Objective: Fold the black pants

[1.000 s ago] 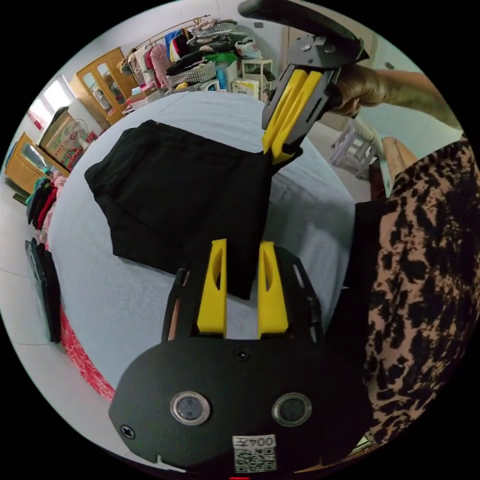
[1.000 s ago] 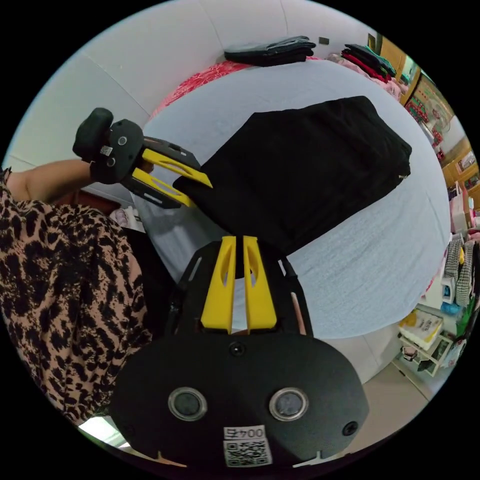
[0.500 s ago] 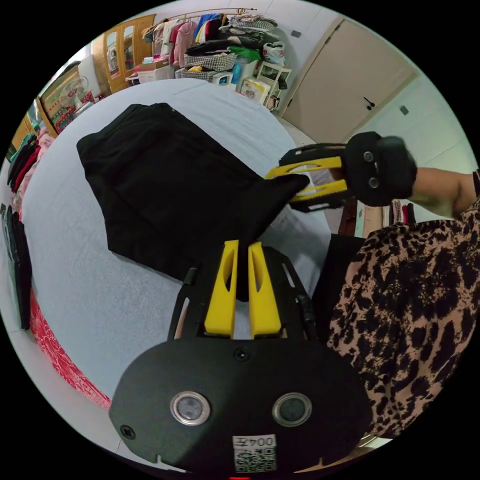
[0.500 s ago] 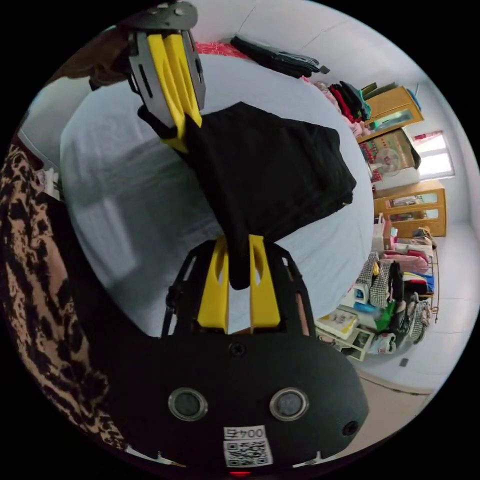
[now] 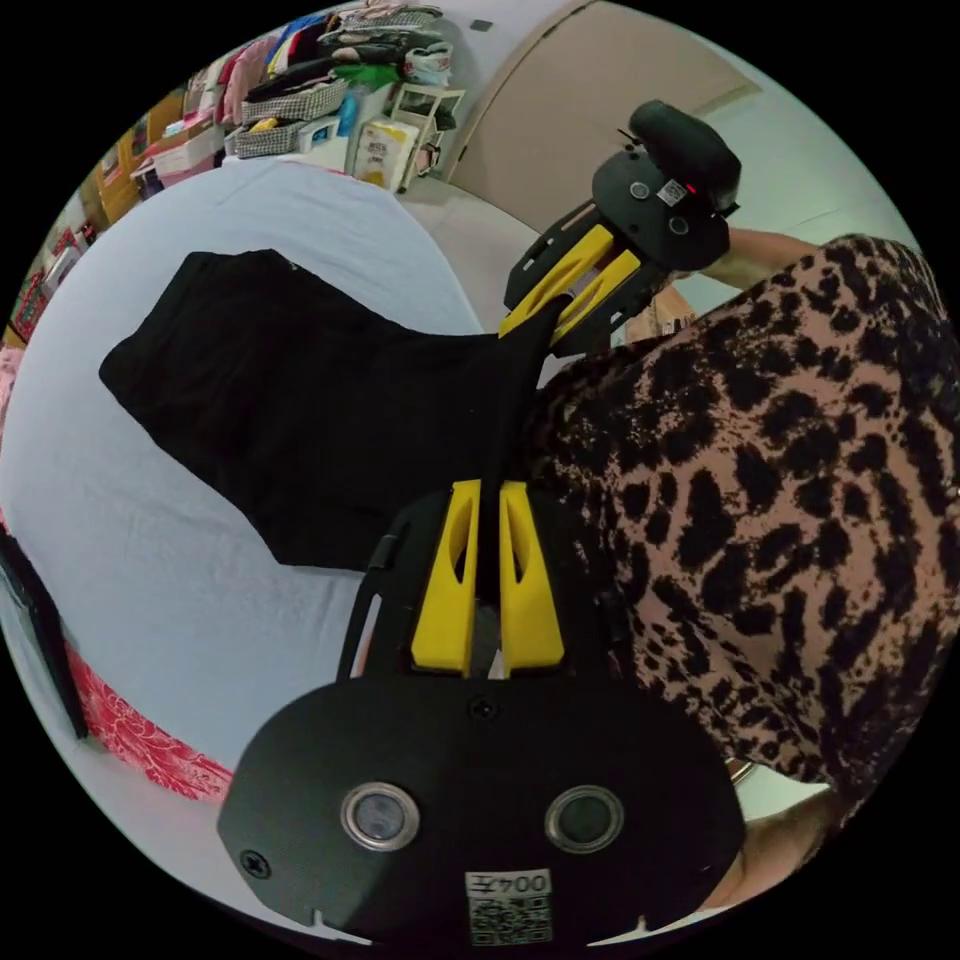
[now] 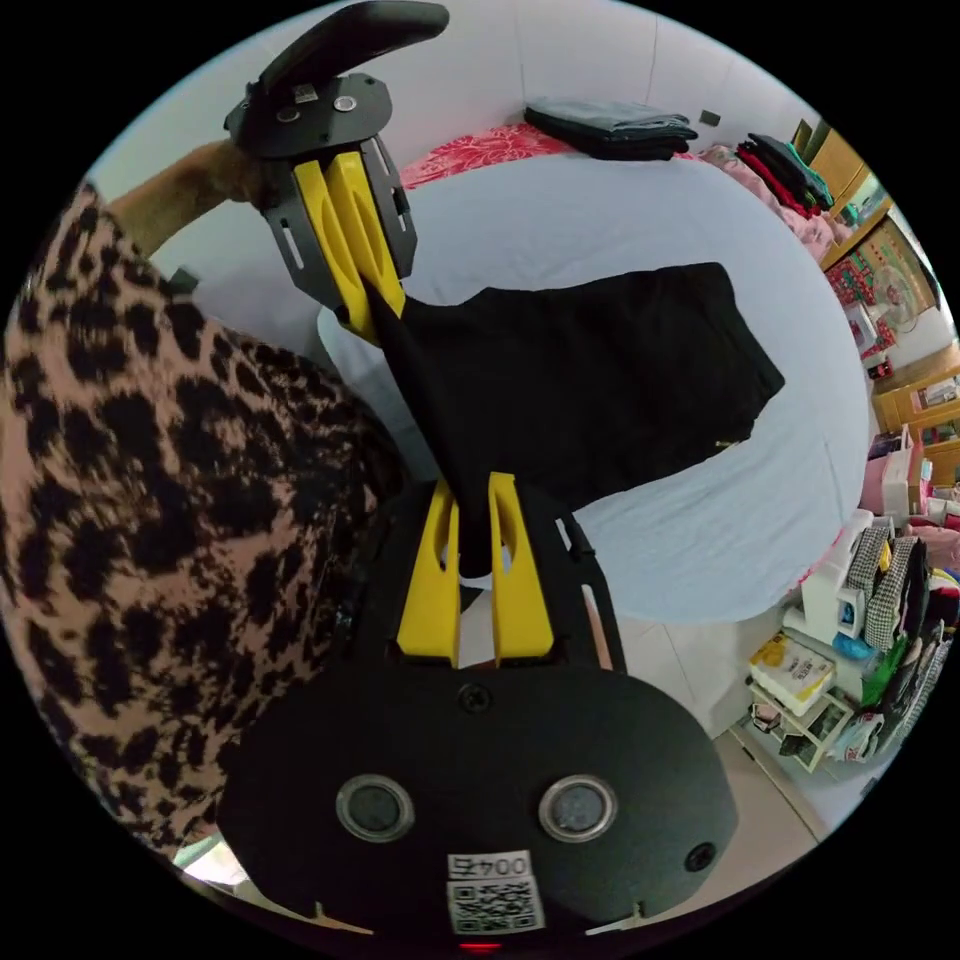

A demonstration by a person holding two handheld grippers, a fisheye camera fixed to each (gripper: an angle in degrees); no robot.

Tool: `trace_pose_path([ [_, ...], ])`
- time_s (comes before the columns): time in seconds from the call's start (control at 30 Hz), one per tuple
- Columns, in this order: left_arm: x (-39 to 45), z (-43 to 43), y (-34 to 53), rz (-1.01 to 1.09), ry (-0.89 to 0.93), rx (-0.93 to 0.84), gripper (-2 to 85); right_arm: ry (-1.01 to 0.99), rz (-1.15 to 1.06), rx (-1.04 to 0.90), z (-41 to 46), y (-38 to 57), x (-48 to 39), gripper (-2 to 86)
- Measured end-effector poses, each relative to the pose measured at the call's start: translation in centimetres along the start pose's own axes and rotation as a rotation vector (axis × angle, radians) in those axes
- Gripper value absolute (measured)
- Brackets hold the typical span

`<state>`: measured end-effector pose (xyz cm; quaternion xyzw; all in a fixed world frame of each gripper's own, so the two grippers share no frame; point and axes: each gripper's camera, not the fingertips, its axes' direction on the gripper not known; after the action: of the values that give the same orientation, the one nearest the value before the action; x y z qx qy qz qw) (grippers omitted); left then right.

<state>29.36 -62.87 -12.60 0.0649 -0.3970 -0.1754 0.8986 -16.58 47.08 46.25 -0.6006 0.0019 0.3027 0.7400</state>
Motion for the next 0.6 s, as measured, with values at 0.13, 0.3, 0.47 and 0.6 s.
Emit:
trace_pose_path([
  [0.13, -4.7, -8.1, -2.8, -0.005, -0.037, 0.040, 3.1, 0.003, 0.001, -0.006, -6.1, -2.9, 5.6, 4.0],
  [0.3, -12.5, -16.3, -6.7, -0.041, -0.126, 0.065, 5.1, -0.064, 0.043, -0.023, -13.1, -8.6, 16.8, 4.3],
  [0.47, -22.1, -18.3, -10.2, -0.128, -0.142, 0.011, 5.4, -0.133, 0.094, -0.104, -14.1, -13.6, 25.7, 4.5],
  [0.6, -29.8, -17.2, -11.5, -0.222, -0.075, -0.001, 5.3, -0.174, 0.131, -0.179, -14.0, -16.7, 31.4, 4.5],
])
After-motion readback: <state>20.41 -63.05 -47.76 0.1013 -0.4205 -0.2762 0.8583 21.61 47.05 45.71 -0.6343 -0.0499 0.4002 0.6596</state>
